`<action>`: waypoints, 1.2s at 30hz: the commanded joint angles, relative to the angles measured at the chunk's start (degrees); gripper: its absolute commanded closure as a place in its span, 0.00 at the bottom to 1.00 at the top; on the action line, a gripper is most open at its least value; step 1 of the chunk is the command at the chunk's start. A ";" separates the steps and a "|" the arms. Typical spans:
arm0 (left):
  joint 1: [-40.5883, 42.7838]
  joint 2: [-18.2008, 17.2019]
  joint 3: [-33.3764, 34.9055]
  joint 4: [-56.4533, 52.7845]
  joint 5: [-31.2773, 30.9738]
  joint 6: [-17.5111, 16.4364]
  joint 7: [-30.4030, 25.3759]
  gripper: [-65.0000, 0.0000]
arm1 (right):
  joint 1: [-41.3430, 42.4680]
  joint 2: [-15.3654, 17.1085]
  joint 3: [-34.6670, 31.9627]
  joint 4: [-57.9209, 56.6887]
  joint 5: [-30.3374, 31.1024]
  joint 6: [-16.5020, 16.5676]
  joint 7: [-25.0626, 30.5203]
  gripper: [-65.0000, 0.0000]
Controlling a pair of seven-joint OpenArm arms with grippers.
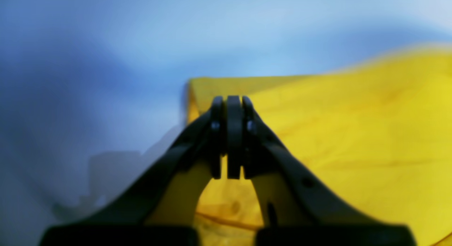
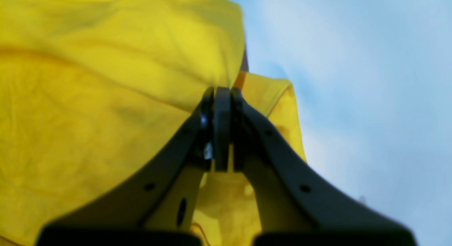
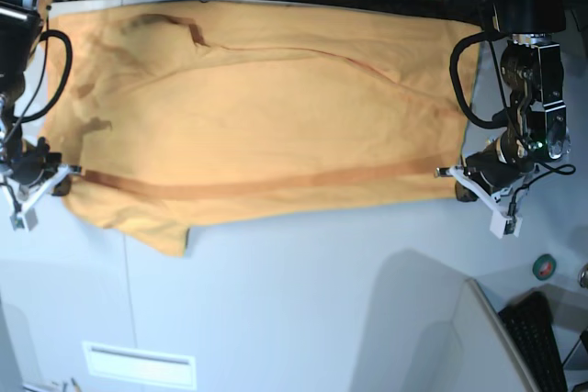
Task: Layout the t-shirt on the table in an organized manner, then fold the t-shirt properly
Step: 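Fold the shirt lengthwise, carrying the held edge toward the collar with both grippers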
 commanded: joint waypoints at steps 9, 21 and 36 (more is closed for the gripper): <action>3.70 -1.01 0.05 3.61 -0.96 -0.30 -0.82 1.00 | -1.03 1.45 0.59 1.46 0.91 0.22 -0.89 1.00; 10.55 -2.25 -0.04 10.82 -0.96 -0.30 -0.82 1.00 | -9.12 -0.31 6.39 17.02 0.82 0.22 -9.51 1.00; 16.27 -2.95 -3.20 13.72 -0.96 -0.30 -0.82 1.00 | -15.54 -0.39 6.48 21.77 0.99 0.22 -13.20 1.00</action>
